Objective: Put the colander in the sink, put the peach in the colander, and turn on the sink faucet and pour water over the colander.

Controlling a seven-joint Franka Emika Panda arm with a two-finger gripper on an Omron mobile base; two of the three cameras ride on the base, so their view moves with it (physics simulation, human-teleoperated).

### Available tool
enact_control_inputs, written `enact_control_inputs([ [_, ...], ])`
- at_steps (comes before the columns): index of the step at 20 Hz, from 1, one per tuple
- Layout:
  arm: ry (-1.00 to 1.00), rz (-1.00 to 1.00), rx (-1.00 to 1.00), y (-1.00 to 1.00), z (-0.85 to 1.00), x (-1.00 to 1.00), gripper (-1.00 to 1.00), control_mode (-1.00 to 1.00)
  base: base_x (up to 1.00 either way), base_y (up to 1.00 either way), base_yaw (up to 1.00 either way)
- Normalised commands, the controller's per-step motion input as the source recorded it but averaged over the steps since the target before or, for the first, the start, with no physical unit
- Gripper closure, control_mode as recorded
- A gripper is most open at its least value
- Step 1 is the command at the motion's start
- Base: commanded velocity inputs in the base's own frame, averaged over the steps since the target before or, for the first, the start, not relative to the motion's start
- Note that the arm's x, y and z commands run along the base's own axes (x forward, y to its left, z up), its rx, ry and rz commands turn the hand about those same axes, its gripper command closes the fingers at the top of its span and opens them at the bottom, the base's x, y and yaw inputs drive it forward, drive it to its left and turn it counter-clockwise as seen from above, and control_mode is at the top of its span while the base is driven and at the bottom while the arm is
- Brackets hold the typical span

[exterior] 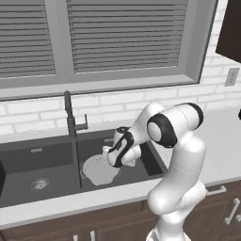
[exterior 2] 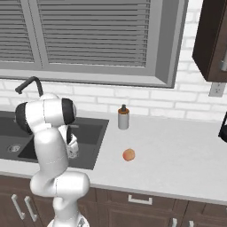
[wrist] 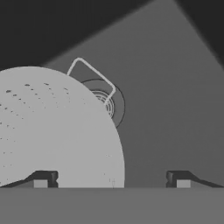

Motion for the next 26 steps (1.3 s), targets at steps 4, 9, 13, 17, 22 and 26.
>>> enact_control_inputs([
  [4,0.01,0.0,0.0,-0.18,0.7,-0.14,-1.0,-1.0,0.0,0.0,0.0],
  [9,0.02,0.06,0.0,-0.11,0.85,-0.15,-1.0,-1.0,0.0,0.0,0.0],
  [13,0.0,0.08,0.0,-0.1,0.88,-0.26,-1.0,-1.0,0.0,0.0,0.0],
  [17,0.0,0.13,0.0,-0.17,0.83,-0.43,-1.0,-1.0,0.0,0.0,0.0],
  [22,0.0,0.12,-0.03,-0.29,0.65,-0.48,-1.0,-1.0,0.0,0.0,0.0],
  [26,0.0,0.1,-0.05,-0.54,0.47,-0.57,-1.0,-1.0,0.0,0.0,0.0],
])
